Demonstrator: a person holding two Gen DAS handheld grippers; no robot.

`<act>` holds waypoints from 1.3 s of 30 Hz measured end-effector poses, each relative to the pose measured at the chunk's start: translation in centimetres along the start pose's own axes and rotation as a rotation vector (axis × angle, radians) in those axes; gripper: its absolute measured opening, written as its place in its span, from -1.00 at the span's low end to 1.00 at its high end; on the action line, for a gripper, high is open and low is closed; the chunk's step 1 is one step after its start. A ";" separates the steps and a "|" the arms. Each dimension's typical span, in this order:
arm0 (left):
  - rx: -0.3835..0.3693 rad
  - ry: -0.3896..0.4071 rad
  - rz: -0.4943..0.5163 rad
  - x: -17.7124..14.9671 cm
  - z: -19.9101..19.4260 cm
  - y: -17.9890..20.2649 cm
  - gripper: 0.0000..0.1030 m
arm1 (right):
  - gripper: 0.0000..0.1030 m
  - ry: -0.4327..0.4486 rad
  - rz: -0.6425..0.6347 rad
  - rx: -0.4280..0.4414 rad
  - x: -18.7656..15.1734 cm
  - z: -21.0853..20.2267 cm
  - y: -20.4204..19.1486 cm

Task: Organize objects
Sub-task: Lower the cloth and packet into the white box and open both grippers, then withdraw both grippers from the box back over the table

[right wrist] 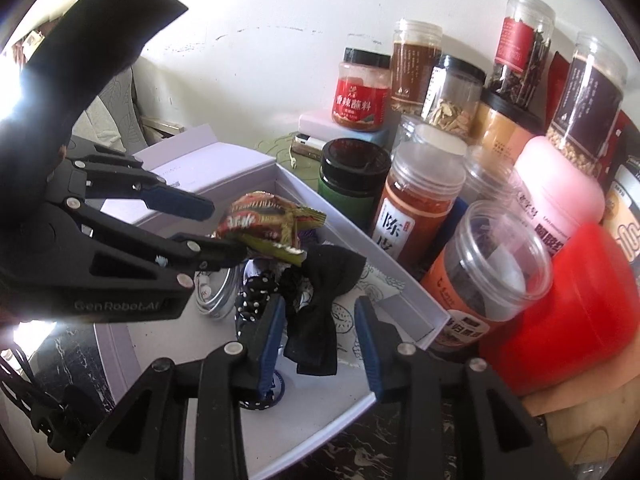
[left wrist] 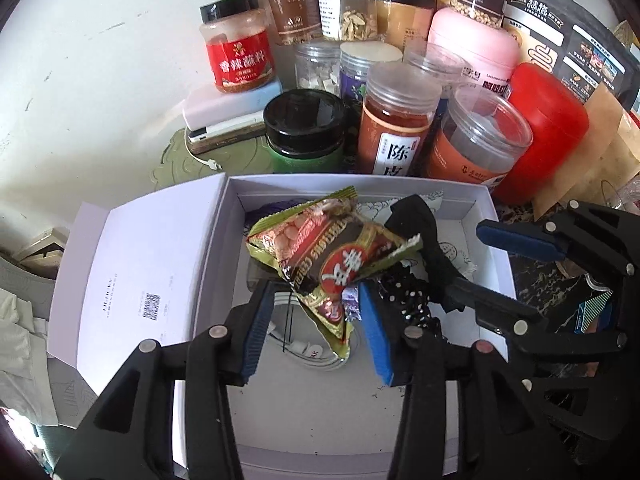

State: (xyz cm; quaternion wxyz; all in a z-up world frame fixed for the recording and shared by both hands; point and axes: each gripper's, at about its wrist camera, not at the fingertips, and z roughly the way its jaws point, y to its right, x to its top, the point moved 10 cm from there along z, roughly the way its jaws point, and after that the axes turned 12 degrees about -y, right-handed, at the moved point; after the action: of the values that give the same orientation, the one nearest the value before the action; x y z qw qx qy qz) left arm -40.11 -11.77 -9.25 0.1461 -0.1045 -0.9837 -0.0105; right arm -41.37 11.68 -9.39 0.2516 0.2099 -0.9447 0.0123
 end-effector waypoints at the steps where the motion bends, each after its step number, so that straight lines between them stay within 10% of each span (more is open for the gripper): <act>1: 0.002 0.009 -0.002 0.2 -0.6 0.0 -0.12 | -0.28 0.006 0.000 -0.002 0.1 -0.4 0.0; 39: 0.049 0.234 0.016 -3.9 -21.9 5.9 0.19 | -0.14 0.211 0.024 -0.128 -2.3 -19.1 1.1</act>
State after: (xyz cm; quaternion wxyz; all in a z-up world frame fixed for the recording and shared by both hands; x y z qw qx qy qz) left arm -28.95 -7.90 10.51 0.2626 -0.1066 -0.9590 0.0028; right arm -31.06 16.00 6.24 0.3624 0.1798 -0.9142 -0.0229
